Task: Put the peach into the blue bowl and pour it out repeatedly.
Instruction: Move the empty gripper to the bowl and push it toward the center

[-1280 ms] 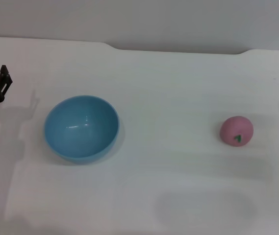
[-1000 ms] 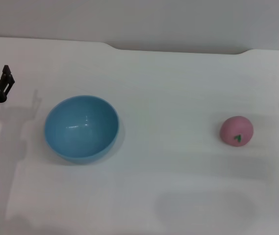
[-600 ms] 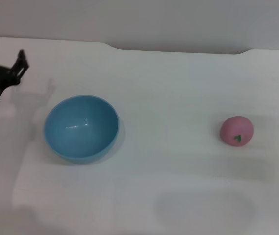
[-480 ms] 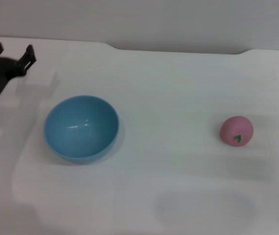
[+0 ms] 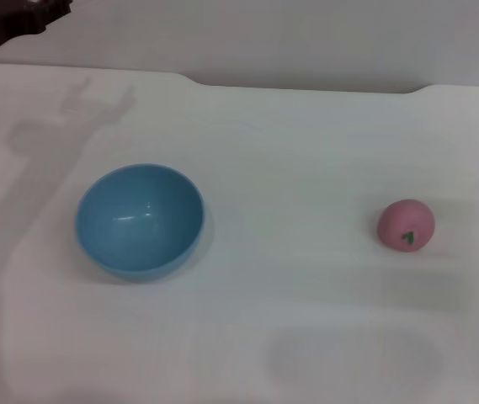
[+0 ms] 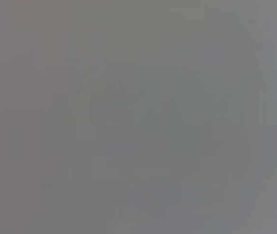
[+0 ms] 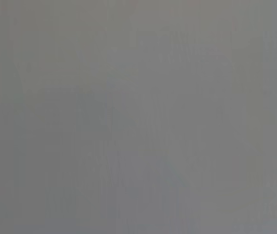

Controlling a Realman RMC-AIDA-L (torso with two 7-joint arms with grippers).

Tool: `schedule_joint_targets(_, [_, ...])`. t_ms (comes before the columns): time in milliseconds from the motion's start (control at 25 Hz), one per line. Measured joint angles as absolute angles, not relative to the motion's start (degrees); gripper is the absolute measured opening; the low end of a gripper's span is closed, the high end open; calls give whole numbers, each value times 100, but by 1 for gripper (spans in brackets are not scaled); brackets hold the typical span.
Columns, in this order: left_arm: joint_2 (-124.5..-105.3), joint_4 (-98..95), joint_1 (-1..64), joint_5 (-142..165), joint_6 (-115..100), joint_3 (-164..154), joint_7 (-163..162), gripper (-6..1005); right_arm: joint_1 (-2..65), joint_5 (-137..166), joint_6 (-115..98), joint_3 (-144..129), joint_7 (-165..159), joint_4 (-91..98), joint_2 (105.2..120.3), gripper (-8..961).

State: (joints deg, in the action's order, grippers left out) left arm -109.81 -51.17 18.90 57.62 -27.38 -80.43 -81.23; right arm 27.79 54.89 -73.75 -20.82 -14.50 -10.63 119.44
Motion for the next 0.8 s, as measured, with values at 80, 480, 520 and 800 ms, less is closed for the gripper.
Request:
schedule_joint_targets(80, [-10915, -5640, 1696, 6816, -2911, -7963, -9110, 812, 2777, 5493, -7375, -2083, -1450, -1064, 11944, 686])
schedule_joint_targets(480, [-11029, -7255, 2122, 12469, -6508, -5850, -13612, 811, 2818, 5467, -7362, -2083, -1450, -1056, 11938, 685])
schedule_joint_targets(520, [-11068, -7347, 2215, 12818, -6853, -5752, -13772, 811, 2818, 5461, -7360, -2083, -1450, -1051, 11937, 685])
schedule_joint_targets(800, [-11605, -7949, 2732, 14815, -8652, -5661, -14140, 811, 2836, 5458, -7270, -2083, -1450, -1030, 11935, 684])
